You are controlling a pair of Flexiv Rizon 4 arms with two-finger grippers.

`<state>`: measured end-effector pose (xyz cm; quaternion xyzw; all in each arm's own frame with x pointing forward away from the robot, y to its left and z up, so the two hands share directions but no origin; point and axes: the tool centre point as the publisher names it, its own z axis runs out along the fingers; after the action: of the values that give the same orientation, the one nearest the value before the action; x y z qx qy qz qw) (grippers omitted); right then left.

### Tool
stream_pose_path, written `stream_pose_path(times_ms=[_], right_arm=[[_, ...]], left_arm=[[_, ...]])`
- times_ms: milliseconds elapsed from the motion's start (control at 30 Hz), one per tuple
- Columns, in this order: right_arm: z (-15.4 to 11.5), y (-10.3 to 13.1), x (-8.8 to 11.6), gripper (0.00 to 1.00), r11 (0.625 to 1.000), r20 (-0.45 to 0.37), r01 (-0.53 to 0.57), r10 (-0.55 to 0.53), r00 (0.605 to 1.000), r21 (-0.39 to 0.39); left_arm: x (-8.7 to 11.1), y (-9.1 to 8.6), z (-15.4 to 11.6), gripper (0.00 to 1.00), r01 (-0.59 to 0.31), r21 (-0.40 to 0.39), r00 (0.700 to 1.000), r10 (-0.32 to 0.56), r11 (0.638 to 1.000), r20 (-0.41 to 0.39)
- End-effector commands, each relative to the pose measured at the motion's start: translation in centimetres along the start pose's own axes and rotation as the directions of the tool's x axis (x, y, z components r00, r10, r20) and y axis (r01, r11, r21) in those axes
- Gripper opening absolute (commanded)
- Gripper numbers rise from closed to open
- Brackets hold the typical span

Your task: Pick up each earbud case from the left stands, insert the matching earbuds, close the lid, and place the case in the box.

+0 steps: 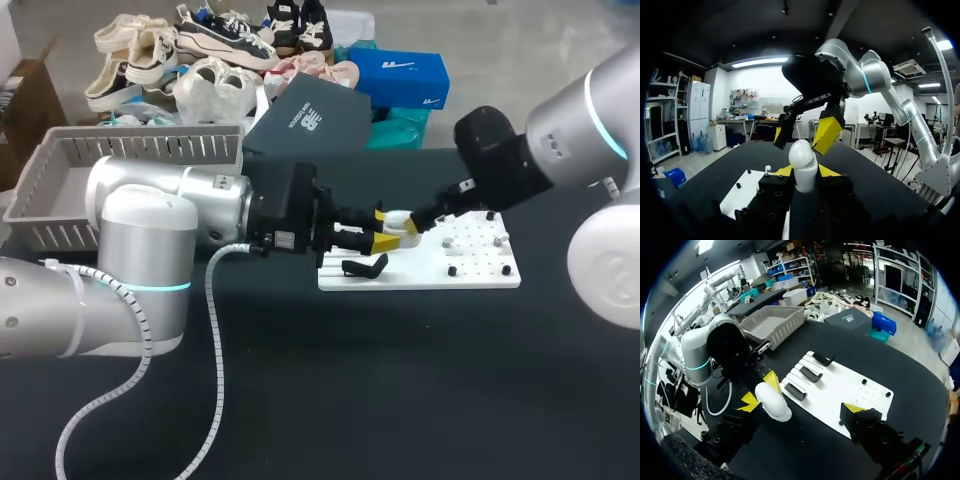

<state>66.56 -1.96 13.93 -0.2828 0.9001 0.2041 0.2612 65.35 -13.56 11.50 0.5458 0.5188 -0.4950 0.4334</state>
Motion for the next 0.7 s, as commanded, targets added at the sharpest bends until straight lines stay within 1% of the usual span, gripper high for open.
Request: stream_pose_path(times_ms=[33, 167, 267, 367, 467, 500, 533, 633, 700], right_arm=[[0.1, 0.0, -0.7, 1.0, 1.0, 0.002, 0.002, -0.002, 1.0, 0.02], [-0.1, -0.1, -1.4, 1.0, 0.999, 0.012, 0.013, -0.013, 1.0, 0.033], [-0.9, -0.7, -1.8, 1.0, 0.997, 0.026, 0.025, -0.027, 0.999, 0.079], [-1.7, -2.1, -1.8, 1.0, 0.99, 0.032, 0.022, -0.026, 0.999, 0.136], [-2.7, -4.1, -1.3, 1.0, 0.97, 0.024, 0.023, -0.03, 0.999, 0.242], [-2.8, -4.6, -1.0, 1.0, 0.963, 0.017, 0.024, -0.03, 0.999, 0.269], [-3.0, -5.1, -0.7, 1.0, 0.956, 0.01, 0.026, -0.03, 1.0, 0.294], [-3.2, -6.6, 0.2, 1.0, 0.953, -0.004, -0.007, 0.008, 1.0, 0.303], [-3.1, -7.4, 0.8, 1.0, 0.946, -0.021, -0.009, 0.017, 1.0, 0.323]], left_arm=[[0.0, 0.1, 0.1, 0.0, 0.0, 0.004, 1.0, 0.0, 1.0, 0.0], [0.0, 0.1, 0.1, 0.0, 0.0, 0.004, 1.0, 0.0, 1.0, 0.0], [0.0, 0.1, 0.1, 0.0, 0.0, 0.004, 1.0, 0.0, 1.0, 0.0], [0.0, 0.1, 0.1, 0.0, 0.0, 0.004, 1.0, 0.0, 1.0, 0.0], [0.0, 0.1, 0.1, 0.0, 0.0, 0.004, 1.0, 0.0, 1.0, 0.0], [0.0, 0.2, -0.1, 0.0, -0.005, 0.0, 1.0, 0.005, 1.0, -0.006], [-0.1, 0.3, -0.3, 0.0, -0.018, -0.006, 0.999, 0.017, 1.0, -0.028], [-0.6, 0.6, -0.7, 0.0, -0.05, -0.006, 0.997, 0.049, 0.999, -0.052], [-0.8, 0.8, -1.0, 0.0, -0.067, -0.009, 0.995, 0.066, 0.998, -0.069]])
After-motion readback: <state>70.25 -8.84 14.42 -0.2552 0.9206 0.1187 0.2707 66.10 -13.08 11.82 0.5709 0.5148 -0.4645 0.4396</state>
